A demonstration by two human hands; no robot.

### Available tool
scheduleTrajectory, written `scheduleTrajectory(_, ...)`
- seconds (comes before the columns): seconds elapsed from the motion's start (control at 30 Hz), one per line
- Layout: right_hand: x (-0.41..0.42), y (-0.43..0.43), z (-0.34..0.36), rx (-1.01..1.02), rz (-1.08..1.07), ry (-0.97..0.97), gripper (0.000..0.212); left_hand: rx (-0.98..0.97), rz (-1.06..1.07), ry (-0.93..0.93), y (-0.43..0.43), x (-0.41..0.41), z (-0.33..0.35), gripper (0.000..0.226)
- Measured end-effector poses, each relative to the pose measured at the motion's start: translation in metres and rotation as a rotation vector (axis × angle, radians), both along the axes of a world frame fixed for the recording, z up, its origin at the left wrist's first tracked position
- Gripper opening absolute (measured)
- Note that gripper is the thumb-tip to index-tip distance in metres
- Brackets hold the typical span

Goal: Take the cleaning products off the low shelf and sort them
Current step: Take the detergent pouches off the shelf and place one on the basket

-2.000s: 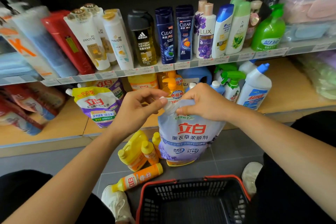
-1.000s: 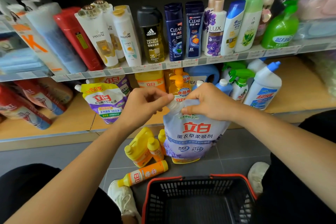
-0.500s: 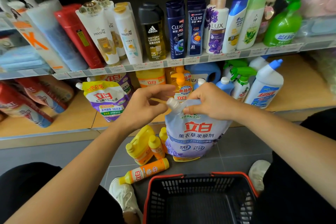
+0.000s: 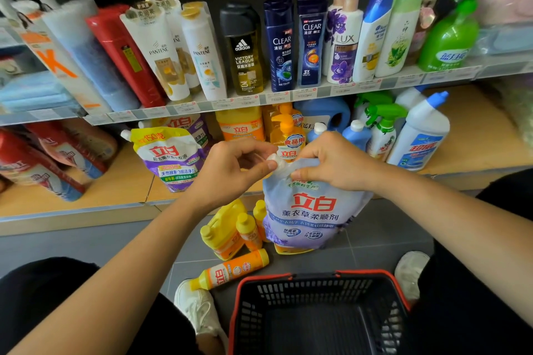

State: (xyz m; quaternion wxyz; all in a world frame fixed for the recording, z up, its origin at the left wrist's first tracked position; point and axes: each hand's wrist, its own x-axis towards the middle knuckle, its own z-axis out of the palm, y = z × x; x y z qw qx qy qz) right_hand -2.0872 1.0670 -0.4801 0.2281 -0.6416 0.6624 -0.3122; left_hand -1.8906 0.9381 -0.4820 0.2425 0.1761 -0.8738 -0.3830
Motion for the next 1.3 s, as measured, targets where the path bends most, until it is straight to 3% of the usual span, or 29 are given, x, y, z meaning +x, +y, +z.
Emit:
scheduleTrajectory(0.1, 0.003, 0.002, 0.001, 0.009, 0.005, 0.003, 0.027, 0.018, 0.097, 0.005, 0.006, -0.001, -0.001, 0.031)
scheduleTrajectory(0.3, 0.01, 0.015, 0.009, -0.006, 0.065, -0.096, 0.019, -0.075, 0.006, 0.083, 0.016, 0.003, 0.005, 0.024)
scheduleTrajectory(0.37, 0.01, 0.02, 0.011, -0.043, 0.039, -0.128, 0.015, 0.043, 0.005, 0.135, 0.019, 0.007, 0.0, 0.017)
scheduleTrajectory(0.43, 0.009, 0.027, 0.012, -0.073, -0.014, -0.135, 0.02, 0.26, -0.026, 0.143, 0.022, 0.015, -0.012, 0.026)
scheduleTrajectory(0.5, 0.006, 0.038, 0.013, -0.115, -0.063, -0.215, 0.017, 0.43, -0.061, 0.035, 0.024, 0.028, -0.031, 0.05)
scheduleTrajectory(0.63, 0.005, 0.062, 0.007, -0.118, -0.118, -0.514, 0.005, 0.534, -0.116, -0.411, 0.039, 0.061, -0.083, 0.079)
scheduleTrajectory(0.7, 0.006, 0.071, 0.001, -0.113, -0.145, -0.612, 0.006, 0.705, -0.063, -0.412, 0.049, 0.072, -0.111, 0.065)
scheduleTrajectory(0.77, 0.007, 0.077, -0.008, -0.124, -0.172, -0.658, 0.007, 0.905, 0.024, -0.325, 0.057, 0.08, -0.125, 0.032)
scheduleTrajectory(0.83, 0.011, 0.083, -0.018, -0.11, -0.203, -0.696, 0.027, 1.068, 0.095, -0.26, 0.062, 0.081, -0.132, 0.014)
scheduleTrajectory(0.9, 0.013, 0.089, -0.032, -0.07, -0.224, -0.715, 0.042, 1.138, 0.171, -0.254, 0.067, 0.083, -0.137, 0.011)
scheduleTrajectory(0.93, 0.015, 0.092, -0.036, -0.053, -0.218, -0.715, 0.038, 1.131, 0.211, -0.266, 0.069, 0.084, -0.14, 0.013)
scheduleTrajectory(1.0, 0.011, 0.099, -0.046, -0.011, -0.192, -0.626, 0.011, 1.075, 0.251, -0.316, 0.069, 0.089, -0.146, 0.016)
scheduleTrajectory(1.13, -0.002, 0.116, -0.078, 0.125, -0.175, -0.263, 0.051, 0.926, 0.294, -0.441, 0.066, 0.104, -0.164, 0.015)
scheduleTrajectory(1.3, 0.003, 0.135, -0.14, 0.379, -0.098, -0.091, 0.032, 0.771, 0.263, -0.694, 0.076, 0.117, -0.191, 0.026)
